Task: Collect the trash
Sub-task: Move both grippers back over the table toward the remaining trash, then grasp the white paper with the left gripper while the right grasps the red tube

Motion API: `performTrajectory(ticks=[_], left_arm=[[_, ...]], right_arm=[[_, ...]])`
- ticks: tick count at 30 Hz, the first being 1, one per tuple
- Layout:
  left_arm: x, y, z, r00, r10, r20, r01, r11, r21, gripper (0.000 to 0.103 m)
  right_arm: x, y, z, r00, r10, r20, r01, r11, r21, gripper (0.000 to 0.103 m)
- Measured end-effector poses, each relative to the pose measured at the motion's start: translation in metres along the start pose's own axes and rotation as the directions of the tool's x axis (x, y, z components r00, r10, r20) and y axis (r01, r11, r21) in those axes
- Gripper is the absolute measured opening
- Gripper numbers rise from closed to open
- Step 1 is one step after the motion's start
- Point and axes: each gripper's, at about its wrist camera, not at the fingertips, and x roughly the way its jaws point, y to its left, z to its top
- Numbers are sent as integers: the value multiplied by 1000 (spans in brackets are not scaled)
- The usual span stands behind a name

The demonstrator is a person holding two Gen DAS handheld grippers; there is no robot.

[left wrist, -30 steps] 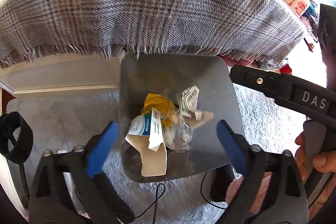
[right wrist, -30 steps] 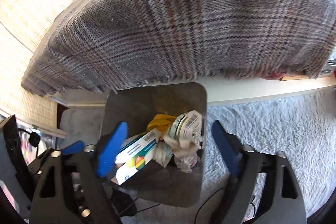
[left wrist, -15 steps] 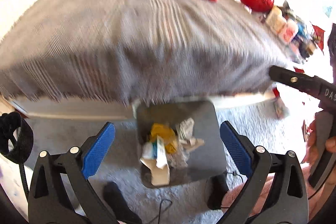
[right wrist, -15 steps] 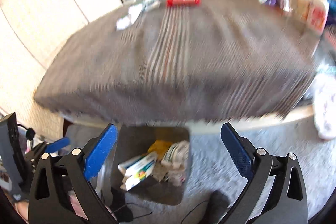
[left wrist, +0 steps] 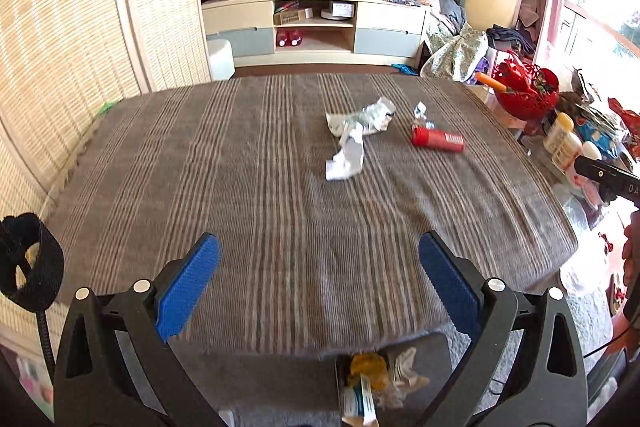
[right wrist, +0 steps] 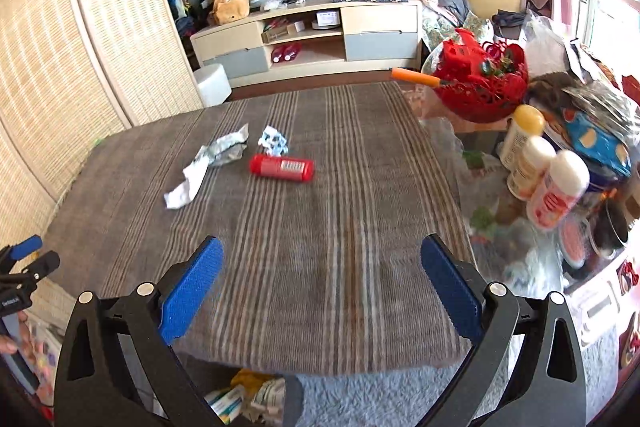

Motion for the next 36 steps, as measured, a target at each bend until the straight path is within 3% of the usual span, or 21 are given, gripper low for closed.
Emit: performTrajectory(ticks=[5, 14, 18, 21, 24, 32, 36], left_arm=[[49, -5, 37, 1000, -8, -20, 8, 1000, 0, 95], [146, -12, 62, 994, -24, -105, 24, 1000, -7, 95], [179, -9, 70, 992, -22, -125, 20, 1000, -18, 95], [195, -11, 74, 991, -18, -133, 17, 1000, -12, 94], [210, -13, 77, 989, -30, -148, 27, 999, -21, 86], [234, -27, 81, 982, -59, -178, 58, 998, -6, 86], [251, -32, 74, 976, -58, -211, 60, 998, 1, 79]], right_arm=[[41, 14, 28, 1000, 16, -21, -17, 1000, -27, 100], [131, 34, 52, 995, 47, -91, -55, 995, -86, 99], [159, 44, 55, 992, 74, -100, -87, 987, -137, 91], [177, 47, 58, 989, 91, -116, -109, 982, -154, 86], [187, 49, 61, 988, 105, -110, -124, 976, -178, 86], [213, 52, 60, 964, 198, -178, -231, 955, -189, 87], [220, 53, 54, 963, 176, -206, -218, 955, -202, 84]])
